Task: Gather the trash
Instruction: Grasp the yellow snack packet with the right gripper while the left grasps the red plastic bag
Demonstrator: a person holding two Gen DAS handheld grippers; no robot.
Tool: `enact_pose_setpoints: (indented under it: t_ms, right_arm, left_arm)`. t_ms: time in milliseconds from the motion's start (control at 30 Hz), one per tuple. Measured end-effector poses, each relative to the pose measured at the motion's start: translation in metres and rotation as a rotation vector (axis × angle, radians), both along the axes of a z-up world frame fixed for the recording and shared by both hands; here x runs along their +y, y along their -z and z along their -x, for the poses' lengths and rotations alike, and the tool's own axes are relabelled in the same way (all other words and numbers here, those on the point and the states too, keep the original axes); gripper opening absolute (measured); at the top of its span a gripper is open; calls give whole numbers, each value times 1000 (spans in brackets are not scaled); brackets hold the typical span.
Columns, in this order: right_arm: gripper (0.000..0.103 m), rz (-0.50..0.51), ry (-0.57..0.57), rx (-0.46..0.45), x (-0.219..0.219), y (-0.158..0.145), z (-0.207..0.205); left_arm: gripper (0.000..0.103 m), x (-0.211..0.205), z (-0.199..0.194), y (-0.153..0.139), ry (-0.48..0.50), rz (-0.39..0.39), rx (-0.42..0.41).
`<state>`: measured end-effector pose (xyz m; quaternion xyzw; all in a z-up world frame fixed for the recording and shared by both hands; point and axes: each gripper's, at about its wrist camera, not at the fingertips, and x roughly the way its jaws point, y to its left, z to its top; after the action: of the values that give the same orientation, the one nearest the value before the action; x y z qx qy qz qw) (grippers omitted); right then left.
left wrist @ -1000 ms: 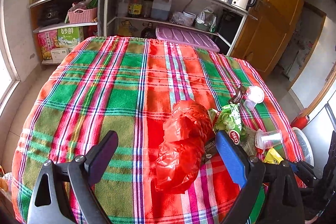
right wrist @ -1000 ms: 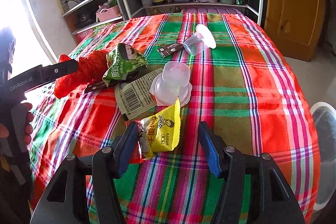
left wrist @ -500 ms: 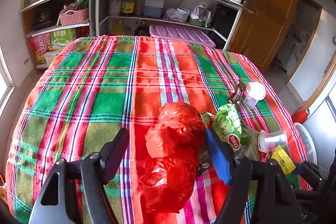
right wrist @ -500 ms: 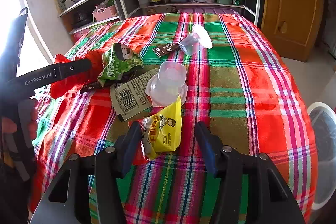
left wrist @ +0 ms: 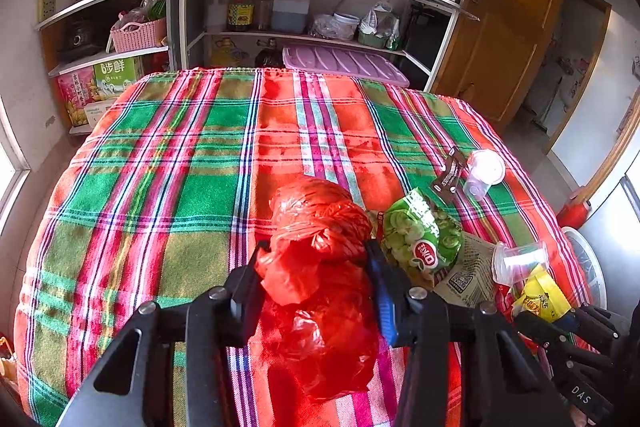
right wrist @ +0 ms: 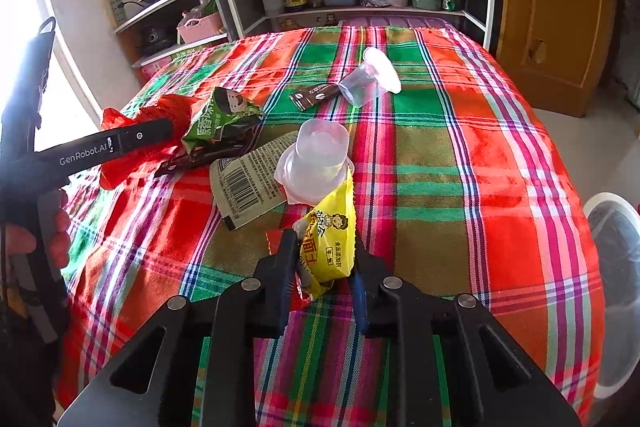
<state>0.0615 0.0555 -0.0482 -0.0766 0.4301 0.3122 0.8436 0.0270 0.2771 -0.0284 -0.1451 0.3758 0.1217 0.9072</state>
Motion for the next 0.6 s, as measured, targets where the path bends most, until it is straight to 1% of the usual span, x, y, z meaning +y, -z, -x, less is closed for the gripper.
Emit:
enact_pose_setpoints:
  t_ms: [433, 600]
  right_arm:
    - [21, -26, 6, -26, -12, -7, 8]
    - [21, -52, 18, -30, -22, -13, 12]
  left_arm:
    - [48, -11, 24, -15, 1, -35, -39]
    - [48, -21, 36, -28, 17, -45, -70]
